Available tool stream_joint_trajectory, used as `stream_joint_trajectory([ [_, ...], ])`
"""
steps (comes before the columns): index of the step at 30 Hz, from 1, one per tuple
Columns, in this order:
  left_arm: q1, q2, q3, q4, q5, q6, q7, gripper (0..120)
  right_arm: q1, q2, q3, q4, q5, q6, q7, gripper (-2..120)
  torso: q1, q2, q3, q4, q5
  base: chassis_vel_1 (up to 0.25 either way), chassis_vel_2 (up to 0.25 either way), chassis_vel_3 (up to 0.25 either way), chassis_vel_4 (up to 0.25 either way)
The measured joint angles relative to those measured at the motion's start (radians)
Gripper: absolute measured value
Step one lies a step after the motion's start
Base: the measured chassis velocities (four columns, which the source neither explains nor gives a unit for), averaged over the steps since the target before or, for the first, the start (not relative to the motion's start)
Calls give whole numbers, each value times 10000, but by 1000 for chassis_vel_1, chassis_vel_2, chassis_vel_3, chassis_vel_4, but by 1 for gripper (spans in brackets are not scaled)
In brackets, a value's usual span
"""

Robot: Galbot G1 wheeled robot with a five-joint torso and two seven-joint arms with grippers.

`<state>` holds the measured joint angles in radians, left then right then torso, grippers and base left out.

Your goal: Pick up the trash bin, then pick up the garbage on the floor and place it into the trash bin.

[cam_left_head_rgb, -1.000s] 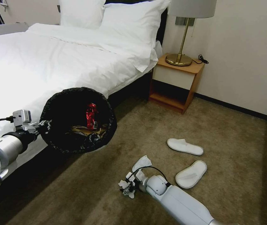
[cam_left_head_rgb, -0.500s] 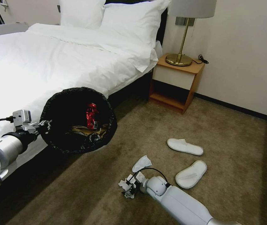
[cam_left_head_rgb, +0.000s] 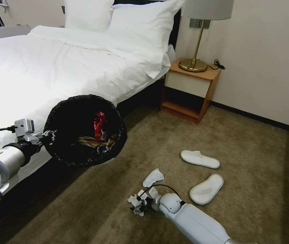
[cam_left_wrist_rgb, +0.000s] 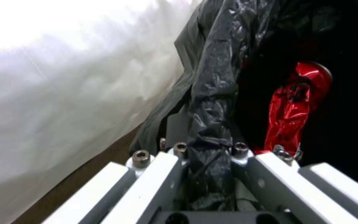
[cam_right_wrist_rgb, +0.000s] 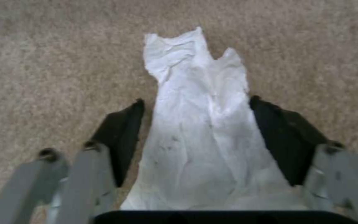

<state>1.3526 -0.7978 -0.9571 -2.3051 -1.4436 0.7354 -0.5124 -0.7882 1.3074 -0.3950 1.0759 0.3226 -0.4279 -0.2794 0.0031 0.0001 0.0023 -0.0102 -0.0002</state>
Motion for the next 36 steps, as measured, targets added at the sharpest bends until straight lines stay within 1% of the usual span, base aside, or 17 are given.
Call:
stream_joint_trajectory([
  [1,-9,-7,16,12,4,0,14,2,-16,-7,-2,50,-21,-23,51,58,0,0,0,1,2,0,0,0,0],
  [2,-11,-9,18,13,5,0,17,2,-18,-8,-1,56,-23,-28,58,57,0,0,0,2,3,0,0,0,0],
  [3,-39,-16,39,38,24,0,35,2,-30,-42,-4,132,-44,-84,93,48,0,0,1,3,3,0,0,0,0],
  [6,-56,-18,47,52,35,0,43,2,-40,-55,0,158,-58,-101,116,42,0,0,1,3,3,0,0,0,0],
  [8,-67,-34,67,57,48,0,58,2,-89,-56,-3,197,-163,-112,242,28,0,0,1,2,4,0,0,0,0],
  [10,-67,-38,68,58,51,0,59,2,-94,-56,0,200,-170,-112,257,27,0,0,1,1,4,0,0,0,0],
  [11,-67,-45,70,58,66,0,62,2,-105,-56,-2,220,-178,-118,308,20,0,0,1,3,3,0,0,0,0],
  [12,-67,-45,70,58,66,0,62,2,-105,-56,-2,220,-178,-118,308,20,0,0,1,3,3,0,0,0,0],
  [14,-68,-42,66,59,67,0,68,2,-110,-53,24,251,-221,-122,384,9,0,0,2,4,5,0,0,0,0],
  [15,-68,-42,66,59,67,0,68,2,-110,-53,24,251,-221,-122,384,9,0,0,2,4,5,0,0,0,0],
  [17,-72,-33,50,64,64,0,68,2,-112,-93,104,357,-229,-129,522,0,0,-1,3,4,4,0,0,0,0],
  [24,-81,-35,52,58,63,0,68,2,-177,-137,716,571,-176,-136,725,0,0,-1,3,3,2,0,0,0,0],
  [28,-86,11,55,50,48,0,68,2,-299,-270,1312,1103,-71,-177,845,0,0,-1,3,3,3,0,0,0,0],
  [30,-84,21,71,18,35,0,69,2,-447,-493,1850,1895,281,-386,1028,0,0,0,2,3,4,0,0,0,0],
  [32,-79,28,73,8,31,0,69,2,-483,-572,1985,2121,392,-442,1079,0,0,-1,2,3,3,0,0,0,0],
  [34,-70,64,74,-5,11,0,65,2,-634,-948,2621,3003,694,-593,1154,0,0,0,1,3,4,0,0,0,0],
  [36,-66,84,71,-10,-6,0,64,2,-693,-1125,2867,3318,791,-622,1165,0,0,-1,1,3,3,0,0,0,0],
])
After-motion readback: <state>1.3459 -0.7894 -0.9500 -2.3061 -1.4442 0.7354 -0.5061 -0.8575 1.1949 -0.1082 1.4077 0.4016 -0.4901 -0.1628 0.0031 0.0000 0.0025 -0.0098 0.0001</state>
